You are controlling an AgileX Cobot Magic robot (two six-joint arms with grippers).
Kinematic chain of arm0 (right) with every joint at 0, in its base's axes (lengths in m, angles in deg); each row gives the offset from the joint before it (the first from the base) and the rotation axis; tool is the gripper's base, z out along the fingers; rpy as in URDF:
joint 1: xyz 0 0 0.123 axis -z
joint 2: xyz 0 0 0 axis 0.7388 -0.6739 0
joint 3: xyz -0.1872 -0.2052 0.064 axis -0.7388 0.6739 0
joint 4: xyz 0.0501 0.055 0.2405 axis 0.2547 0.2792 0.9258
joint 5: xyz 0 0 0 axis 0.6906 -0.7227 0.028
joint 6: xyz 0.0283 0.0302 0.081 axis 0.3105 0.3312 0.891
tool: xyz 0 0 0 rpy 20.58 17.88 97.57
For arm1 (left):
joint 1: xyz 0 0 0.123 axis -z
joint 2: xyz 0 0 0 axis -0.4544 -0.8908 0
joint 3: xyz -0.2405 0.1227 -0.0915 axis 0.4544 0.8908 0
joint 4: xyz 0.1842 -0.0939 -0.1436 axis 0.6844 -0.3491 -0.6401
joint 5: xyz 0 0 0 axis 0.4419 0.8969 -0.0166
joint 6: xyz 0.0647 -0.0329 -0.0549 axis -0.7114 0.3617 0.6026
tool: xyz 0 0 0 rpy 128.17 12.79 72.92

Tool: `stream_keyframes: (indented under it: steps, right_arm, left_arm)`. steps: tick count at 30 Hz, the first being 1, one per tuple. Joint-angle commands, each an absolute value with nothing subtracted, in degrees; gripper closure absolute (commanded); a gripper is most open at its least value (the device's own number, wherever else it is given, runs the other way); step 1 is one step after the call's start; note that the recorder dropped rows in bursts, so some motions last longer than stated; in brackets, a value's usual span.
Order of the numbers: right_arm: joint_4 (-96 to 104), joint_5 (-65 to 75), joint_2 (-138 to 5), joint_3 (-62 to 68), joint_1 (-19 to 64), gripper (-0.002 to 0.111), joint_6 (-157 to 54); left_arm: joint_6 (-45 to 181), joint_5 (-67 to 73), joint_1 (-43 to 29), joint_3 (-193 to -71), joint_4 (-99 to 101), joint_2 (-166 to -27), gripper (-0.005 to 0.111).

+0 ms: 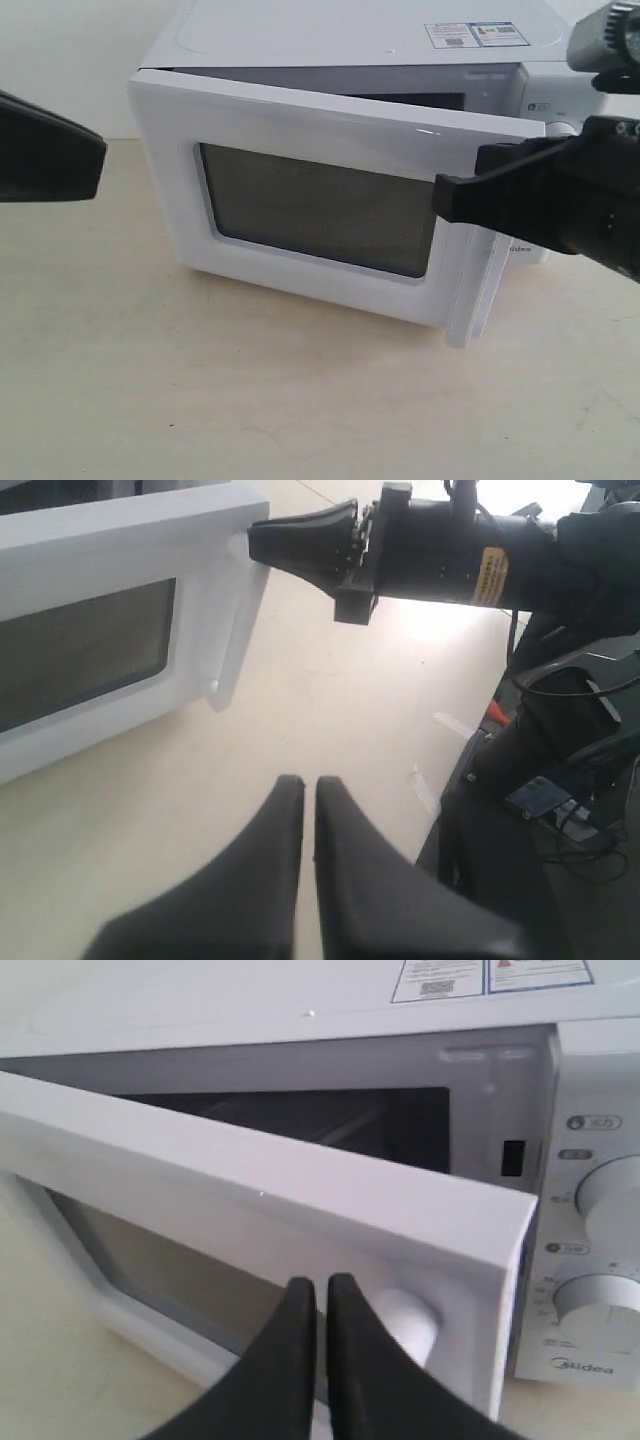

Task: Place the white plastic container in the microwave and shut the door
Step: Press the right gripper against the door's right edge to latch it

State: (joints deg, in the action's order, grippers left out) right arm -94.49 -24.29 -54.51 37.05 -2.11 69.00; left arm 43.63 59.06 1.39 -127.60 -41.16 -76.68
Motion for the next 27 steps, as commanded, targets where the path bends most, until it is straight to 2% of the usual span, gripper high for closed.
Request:
stream_keyframes:
  steps: [1,14,27]
  right_arm:
    - [-95.7,-29.3,-57.4,36.4,-2.0,0.108,69.2]
    - [-95.7,-38.0,-65.2,36.4,-2.0,0.108,69.1]
    - [-95.7,-38.3,-68.2,34.6,0.2,0.108,69.1]
  left_arm:
    - [44.2,58.3,1.6,-126.7,-41.4,-76.1,0.102]
    - [44.2,58.4,1.6,-126.7,-41.4,-76.1,0.102]
    - [44.2,58.4,1.6,-126.7,-43.1,-76.1,0.102]
